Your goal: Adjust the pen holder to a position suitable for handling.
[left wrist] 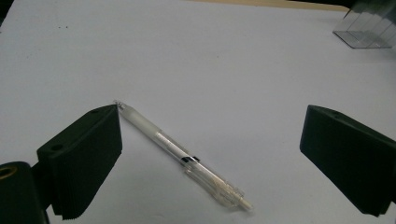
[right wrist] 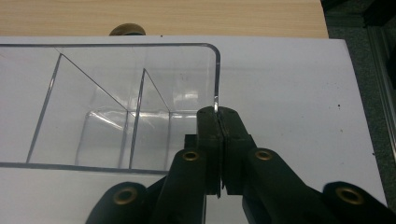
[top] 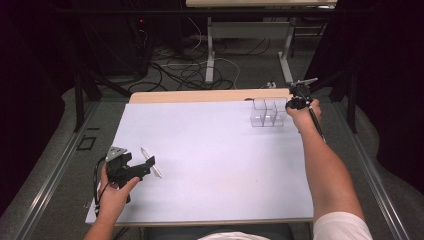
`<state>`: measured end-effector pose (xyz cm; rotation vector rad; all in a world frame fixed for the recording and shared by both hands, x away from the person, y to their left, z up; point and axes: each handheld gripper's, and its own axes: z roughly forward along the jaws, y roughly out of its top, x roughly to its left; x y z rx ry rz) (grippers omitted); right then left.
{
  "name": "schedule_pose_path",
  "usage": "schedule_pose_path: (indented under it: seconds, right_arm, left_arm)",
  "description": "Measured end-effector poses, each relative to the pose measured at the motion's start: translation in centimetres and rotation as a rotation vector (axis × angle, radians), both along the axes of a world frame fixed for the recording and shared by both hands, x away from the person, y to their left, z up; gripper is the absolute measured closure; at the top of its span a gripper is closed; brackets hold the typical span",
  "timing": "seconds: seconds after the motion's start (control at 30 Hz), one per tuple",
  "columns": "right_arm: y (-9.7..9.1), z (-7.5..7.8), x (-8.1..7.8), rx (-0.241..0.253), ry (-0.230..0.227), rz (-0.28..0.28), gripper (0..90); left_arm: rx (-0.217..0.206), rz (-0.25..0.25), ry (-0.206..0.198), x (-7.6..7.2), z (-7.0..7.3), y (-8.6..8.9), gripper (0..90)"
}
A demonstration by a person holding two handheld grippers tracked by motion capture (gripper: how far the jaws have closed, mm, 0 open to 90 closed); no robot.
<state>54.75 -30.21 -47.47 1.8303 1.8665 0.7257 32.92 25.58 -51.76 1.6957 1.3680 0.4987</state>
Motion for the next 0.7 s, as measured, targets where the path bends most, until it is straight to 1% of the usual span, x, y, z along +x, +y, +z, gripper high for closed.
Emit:
schedule_pose_path:
  seconds: [0.1,0.2,0.27,0.4,0.47,0.57,0.63,0.7]
  right_arm:
    - [0.2,0.0,-0.1,-0.012,-0.003,-0.011,89.3]
    - [0.3,0.1,-0.2,-0.004,0.003,-0.003,89.3]
    - [0.5,0.1,-0.2,0.003,0.014,0.0,89.3]
    - [1.0,0.2,-0.5,-0.001,0.03,0.012,89.3]
    - [1.3,0.3,-0.6,0.003,0.037,0.014,89.4]
    - [1.9,0.3,-0.9,0.001,0.05,0.026,89.4]
    - [2.6,0.4,-1.3,0.007,0.065,0.025,89.4]
    - [3.3,0.5,-1.6,0.009,0.073,0.035,89.4]
  left_arm:
    - [0.0,0.0,-0.001,0.0,0.0,0.0,5.8]
    - [0.0,-0.002,0.002,0.0,0.0,-0.1,5.8]
    - [-0.001,-0.003,0.001,0.0,0.0,-0.1,5.8]
    - [-0.002,0.0,-0.002,0.0,0.0,-0.1,5.9]
    - [-0.003,0.003,-0.006,0.1,0.0,-0.2,5.9]
    - [0.003,-0.005,0.0,0.1,0.0,-0.2,5.9]
    - [0.001,-0.002,-0.006,0.1,-0.1,-0.2,6.0]
    - [0.001,-0.002,-0.004,0.1,-0.1,-0.3,6.0]
